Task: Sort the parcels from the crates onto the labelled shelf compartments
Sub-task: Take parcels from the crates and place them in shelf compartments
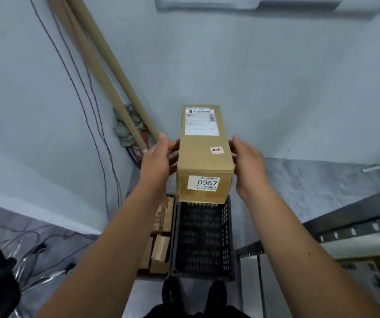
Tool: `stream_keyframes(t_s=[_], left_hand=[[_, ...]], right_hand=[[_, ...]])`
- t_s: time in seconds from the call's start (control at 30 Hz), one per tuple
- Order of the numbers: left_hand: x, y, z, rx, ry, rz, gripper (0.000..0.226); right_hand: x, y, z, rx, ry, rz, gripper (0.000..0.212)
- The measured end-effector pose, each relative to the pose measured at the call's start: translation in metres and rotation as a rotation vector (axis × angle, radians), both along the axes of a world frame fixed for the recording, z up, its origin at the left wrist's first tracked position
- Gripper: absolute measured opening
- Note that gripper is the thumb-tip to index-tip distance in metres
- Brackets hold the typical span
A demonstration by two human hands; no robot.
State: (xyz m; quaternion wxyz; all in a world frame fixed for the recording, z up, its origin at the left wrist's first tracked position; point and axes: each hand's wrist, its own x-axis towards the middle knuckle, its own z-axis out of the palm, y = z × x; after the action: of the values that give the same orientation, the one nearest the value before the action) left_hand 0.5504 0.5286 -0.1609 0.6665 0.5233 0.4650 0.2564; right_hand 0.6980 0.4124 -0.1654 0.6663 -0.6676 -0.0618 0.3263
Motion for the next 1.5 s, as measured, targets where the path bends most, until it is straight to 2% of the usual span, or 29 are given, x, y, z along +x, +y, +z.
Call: stream_keyframes(t_s=[0.27, 0.37, 0.43, 0.53, 0.67, 0.77, 0.83, 0.9, 0.97, 1.0, 1.1, 1.13, 1.2, 1.37, 1.43, 1.5], left_hand=[[0.023, 0.02, 0.098, 0.216, -0.167, 0.064, 0.052], [0.029, 0.021, 0.128, 0.286, -0.236, 0.068, 0.046], [0.031, 0.018, 0.146, 0.33, -0.27, 0.045, 0.039], [0.034, 0.011, 0.166, 0.376, -0.304, 0.012, 0.032], [0.039, 0.006, 0.181, 0.386, -0.371, 0.002, 0.026], [0.044, 0.006, 0.183, 0.364, -0.411, -0.017, 0.033], [0.047, 0.005, 0.184, 0.33, -0.434, -0.039, 0.048], [0.05, 0.005, 0.186, 0.274, -0.465, -0.085, 0.068], [0.052, 0.003, 0.191, 0.237, -0.487, -0.122, 0.071], [0.052, 0.003, 0.191, 0.227, -0.494, -0.129, 0.068], [0.054, 0.009, 0.19, 0.184, -0.506, -0.131, 0.063], [0.054, 0.012, 0.189, 0.165, -0.513, -0.132, 0.063], [0.054, 0.018, 0.188, 0.14, -0.536, -0.135, 0.064], [0.05, 0.032, 0.185, 0.07, -0.594, -0.204, 0.077], [0.048, 0.034, 0.186, 0.001, -0.659, -0.179, 0.07], [0.047, 0.032, 0.192, -0.1, -0.754, -0.128, 0.052]], right_hand=[[0.019, 0.013, 0.103, 0.276, -0.018, 0.023, 0.035], [0.024, 0.015, 0.136, 0.349, -0.08, 0.062, 0.022], [0.027, 0.014, 0.153, 0.384, -0.124, 0.084, 0.017], [0.032, 0.012, 0.171, 0.41, -0.197, 0.103, 0.023], [0.035, 0.008, 0.183, 0.444, -0.238, 0.086, 0.017], [0.036, 0.003, 0.182, 0.44, -0.279, 0.052, 0.03], [0.038, 0.0, 0.181, 0.428, -0.324, 0.061, 0.036], [0.039, -0.004, 0.181, 0.42, -0.373, 0.092, 0.034], [0.039, -0.009, 0.183, 0.378, -0.421, 0.17, 0.018], [0.041, -0.011, 0.182, 0.361, -0.44, 0.223, 0.017], [0.053, -0.016, 0.178, 0.318, -0.582, 0.401, 0.065], [0.056, -0.017, 0.179, 0.309, -0.62, 0.434, 0.073], [0.064, -0.016, 0.183, 0.311, -0.658, 0.472, 0.077], [0.076, -0.017, 0.203, 0.319, -0.699, 0.562, 0.069], [0.072, -0.015, 0.209, 0.316, -0.69, 0.428, 0.066], [0.064, -0.01, 0.211, 0.334, -0.62, 0.201, 0.078]])
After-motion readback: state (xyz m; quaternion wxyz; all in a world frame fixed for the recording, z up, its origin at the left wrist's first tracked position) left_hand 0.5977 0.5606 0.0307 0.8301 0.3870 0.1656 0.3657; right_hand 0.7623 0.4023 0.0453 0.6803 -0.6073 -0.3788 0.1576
